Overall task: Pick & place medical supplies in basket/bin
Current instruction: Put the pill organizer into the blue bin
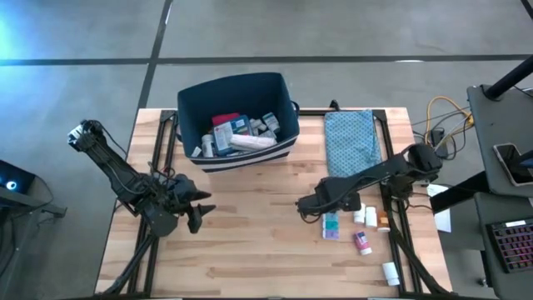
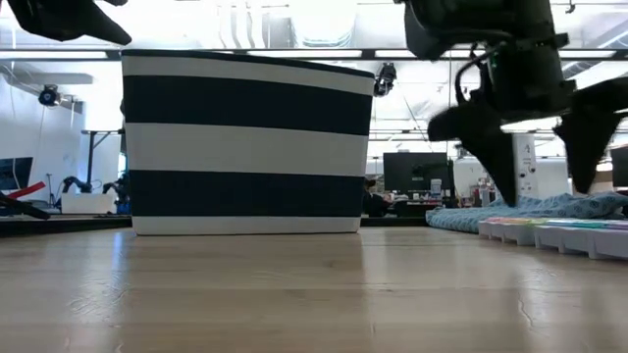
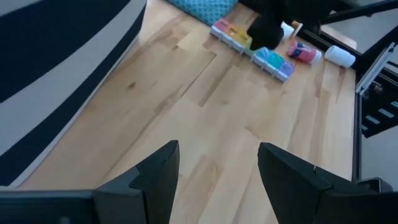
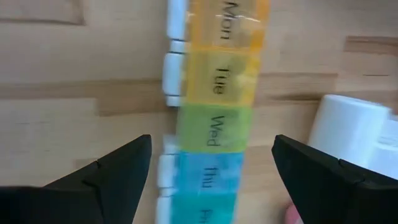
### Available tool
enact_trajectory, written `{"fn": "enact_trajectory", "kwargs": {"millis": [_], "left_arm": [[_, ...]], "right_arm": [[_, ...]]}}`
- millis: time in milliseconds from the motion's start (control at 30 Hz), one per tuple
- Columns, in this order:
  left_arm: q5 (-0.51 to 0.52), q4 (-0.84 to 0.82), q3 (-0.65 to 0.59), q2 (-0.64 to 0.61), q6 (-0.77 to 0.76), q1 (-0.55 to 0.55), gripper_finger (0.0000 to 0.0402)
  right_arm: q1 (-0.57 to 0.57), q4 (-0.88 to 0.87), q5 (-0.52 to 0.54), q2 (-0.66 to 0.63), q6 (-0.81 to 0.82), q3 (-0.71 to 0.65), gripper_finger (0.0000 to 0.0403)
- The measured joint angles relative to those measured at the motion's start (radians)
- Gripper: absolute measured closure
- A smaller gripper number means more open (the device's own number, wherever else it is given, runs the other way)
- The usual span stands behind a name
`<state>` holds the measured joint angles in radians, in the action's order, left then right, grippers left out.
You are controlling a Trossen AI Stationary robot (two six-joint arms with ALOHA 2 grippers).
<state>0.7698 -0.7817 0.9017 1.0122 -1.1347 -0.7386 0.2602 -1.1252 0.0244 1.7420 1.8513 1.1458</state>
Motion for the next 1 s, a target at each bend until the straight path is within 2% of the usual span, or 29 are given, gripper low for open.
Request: {"fn": "enact_trajectory", "kwargs": {"millis": [200, 300, 833, 1000], "left_arm": [[-0.011, -0.007, -0.003, 0.000, 0.006, 0.000, 0.0203], [-0.011, -0.009, -0.015, -0.005, 0.025, 0.001, 0.0203], [-0.012, -0.012, -0.042, -0.047, 0.026, 0.001, 0.0203], [-0.012, -0.011, -0.042, -0.047, 0.026, 0.001, 0.0203]], "right_arm": [[-0.005, 0.000, 0.109, -0.017, -0.038, -0.015, 0.0081], [-0.020, 0.017, 0.106, -0.009, -0.088, -0.050, 0.0080], [-0.050, 0.214, 0.088, -0.014, -0.075, -0.230, 0.0081], [-0.055, 0.225, 0.103, -0.012, -0.102, -0.236, 0.0109]]}}
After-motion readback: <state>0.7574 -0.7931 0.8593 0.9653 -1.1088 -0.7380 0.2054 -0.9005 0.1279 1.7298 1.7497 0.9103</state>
